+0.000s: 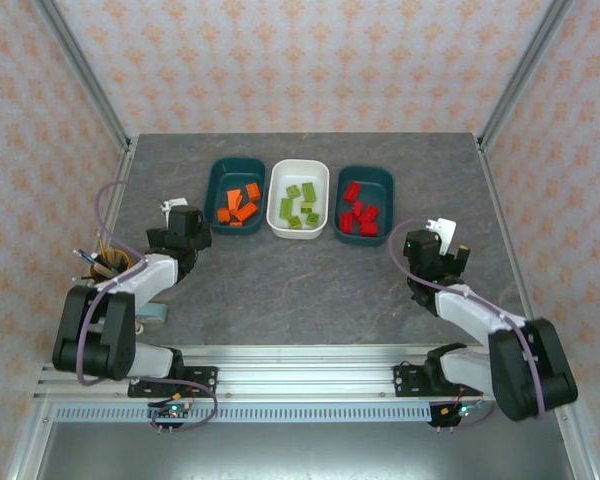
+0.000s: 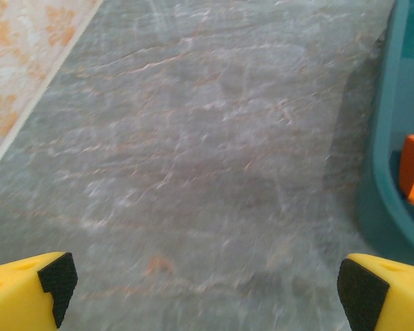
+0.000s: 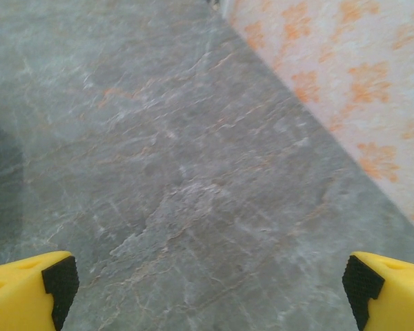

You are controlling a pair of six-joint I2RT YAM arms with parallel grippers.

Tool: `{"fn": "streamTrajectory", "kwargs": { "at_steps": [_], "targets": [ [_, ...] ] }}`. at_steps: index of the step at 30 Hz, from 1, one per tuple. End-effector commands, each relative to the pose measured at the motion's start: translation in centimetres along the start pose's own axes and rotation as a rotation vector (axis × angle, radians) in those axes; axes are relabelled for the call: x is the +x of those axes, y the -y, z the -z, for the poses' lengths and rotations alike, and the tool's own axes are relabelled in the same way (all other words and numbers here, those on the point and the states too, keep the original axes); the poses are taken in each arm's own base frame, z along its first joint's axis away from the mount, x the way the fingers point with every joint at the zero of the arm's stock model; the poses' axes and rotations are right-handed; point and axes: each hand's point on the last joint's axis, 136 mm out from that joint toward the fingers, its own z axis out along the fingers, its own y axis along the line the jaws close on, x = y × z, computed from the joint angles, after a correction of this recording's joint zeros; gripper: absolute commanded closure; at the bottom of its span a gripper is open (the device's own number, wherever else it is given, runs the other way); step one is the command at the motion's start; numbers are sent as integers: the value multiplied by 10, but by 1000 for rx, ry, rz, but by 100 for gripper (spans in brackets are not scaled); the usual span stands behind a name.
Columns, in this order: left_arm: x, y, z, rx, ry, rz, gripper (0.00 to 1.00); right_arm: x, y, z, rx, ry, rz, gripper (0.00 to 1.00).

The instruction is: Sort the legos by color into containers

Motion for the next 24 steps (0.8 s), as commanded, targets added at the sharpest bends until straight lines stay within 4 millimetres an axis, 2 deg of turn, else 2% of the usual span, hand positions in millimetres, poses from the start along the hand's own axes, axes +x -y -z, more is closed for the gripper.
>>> {"fn": "streamTrajectory", "kwargs": {
  "at_steps": [1,4,6,8,11,15,18,24],
  "targets": [
    [-32,17,-12,76,128,4,0,-36,-26,-11,-150,141,-72,0],
    [-36,21,-24,92,140,-6,0,-45,-29,-26,-174,157,-90,0],
    [-34,21,-20,121,155,6,0,-44,-26,-36,-188,164,-113,0],
    [-31,17,-10,134,231,33,0,-34,-21,-42,-207,161,-159,0],
    [-17,4,-4,108,315,90,0,-26,-18,-42,-228,224,-195,0],
    [-19,10,-6,88,313,58,0,-25,-17,-47,-207,192,-190,0],
    [-18,10,-6,88,300,56,0,-26,-16,-61,-149,111,-179,0],
    [-19,10,-6,87,305,55,0,-27,-16,-59,-156,122,-179,1]
  ]
}}
